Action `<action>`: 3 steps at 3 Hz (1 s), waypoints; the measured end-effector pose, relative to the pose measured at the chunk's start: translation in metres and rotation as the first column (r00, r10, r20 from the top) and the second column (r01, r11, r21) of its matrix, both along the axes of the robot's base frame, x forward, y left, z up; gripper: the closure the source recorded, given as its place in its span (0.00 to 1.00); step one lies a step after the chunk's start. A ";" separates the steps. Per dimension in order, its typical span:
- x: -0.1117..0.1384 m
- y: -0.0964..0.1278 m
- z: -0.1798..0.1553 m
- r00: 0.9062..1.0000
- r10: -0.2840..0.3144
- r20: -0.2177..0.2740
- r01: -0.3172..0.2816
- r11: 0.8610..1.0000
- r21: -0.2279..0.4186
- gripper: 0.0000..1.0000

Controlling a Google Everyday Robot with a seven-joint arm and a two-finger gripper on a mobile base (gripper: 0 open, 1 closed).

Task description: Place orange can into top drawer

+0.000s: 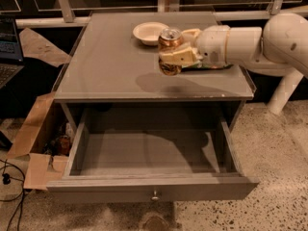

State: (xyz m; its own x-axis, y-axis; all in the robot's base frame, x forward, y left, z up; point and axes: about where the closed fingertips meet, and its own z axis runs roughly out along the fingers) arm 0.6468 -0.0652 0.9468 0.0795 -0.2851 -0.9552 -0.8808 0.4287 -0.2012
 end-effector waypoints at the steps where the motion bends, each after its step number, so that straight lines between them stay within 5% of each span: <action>1: -0.050 -0.012 0.003 0.993 -0.117 0.012 0.116 0.991 0.067 1.00; 2: -0.081 -0.010 -0.001 0.973 -0.227 0.027 0.223 0.968 0.114 1.00; 3: -0.084 -0.010 0.008 0.956 -0.289 0.046 0.281 0.950 0.135 1.00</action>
Offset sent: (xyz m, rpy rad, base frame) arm -0.1010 -0.0305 -0.0050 0.1837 -0.1027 -0.5066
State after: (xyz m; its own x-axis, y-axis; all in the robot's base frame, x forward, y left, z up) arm 0.5626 -0.0755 0.9552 0.0750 -0.1833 -0.9802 -0.7048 0.6856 -0.1822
